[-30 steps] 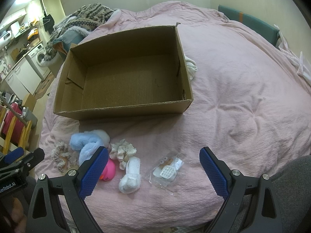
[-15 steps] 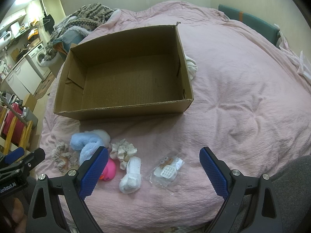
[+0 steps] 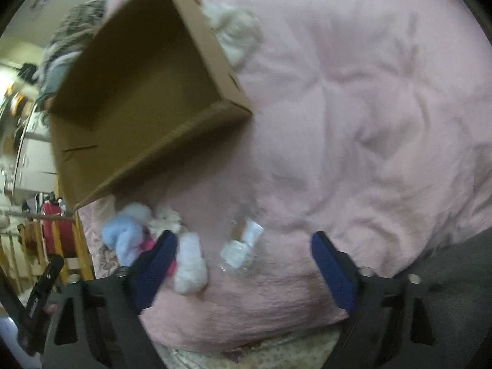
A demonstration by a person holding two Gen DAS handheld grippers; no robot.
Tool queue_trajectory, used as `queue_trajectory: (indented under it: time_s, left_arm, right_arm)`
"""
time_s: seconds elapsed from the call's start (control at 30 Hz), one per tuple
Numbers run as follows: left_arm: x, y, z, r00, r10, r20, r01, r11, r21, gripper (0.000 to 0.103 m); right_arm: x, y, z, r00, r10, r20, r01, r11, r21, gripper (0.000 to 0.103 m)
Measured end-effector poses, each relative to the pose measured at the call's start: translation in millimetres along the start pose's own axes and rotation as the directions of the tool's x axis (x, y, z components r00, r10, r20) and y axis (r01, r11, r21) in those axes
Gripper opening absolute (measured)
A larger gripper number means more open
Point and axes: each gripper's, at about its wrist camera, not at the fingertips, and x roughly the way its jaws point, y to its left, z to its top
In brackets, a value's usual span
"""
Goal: Organize soft objects
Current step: 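Grasp the clear plastic bag with the right tool while the left tool grasps the lace scrunchie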
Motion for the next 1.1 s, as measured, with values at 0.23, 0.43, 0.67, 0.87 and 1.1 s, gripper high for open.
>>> queue_trajectory:
  time_s: [0.23, 0.43, 0.67, 0.87, 1.1]
  left_arm:
    - [22, 13, 4, 0.993, -0.007, -0.117, 0.000, 0.998, -0.061, 0.102]
    - [34, 15, 15, 0.987, 0.007, -0.158, -0.017, 0.998, -0.062, 0.097]
    - [65, 11, 15, 0.966, -0.033, -0.256, 0.019, 0.998, -0.054, 0.078]
    - [73, -9, 5, 0.956, -0.087, -0.280, 0.094, 0.996, 0.010, 0.052]
    - [79, -32, -5, 0.954, -0.078, -0.290, 0.112, 0.988, 0.102, 0.018]
  right_arm:
    - [43, 29, -10, 0.995, -0.082, -0.055, 0.076, 0.991, -0.107, 0.080]
    - [65, 52, -20, 0.983, -0.184, -0.016, 0.177, 0.964, -0.199, 0.056]
    - [75, 75, -36, 0.977, -0.210, 0.041, 0.214, 0.942, -0.260, 0.021]
    - [63, 86, -44, 0.988, -0.105, 0.113, 0.129, 0.966, -0.222, 0.016]
    - [57, 90, -37, 0.990, -0.035, 0.139, 0.063, 0.977, -0.202, 0.016]
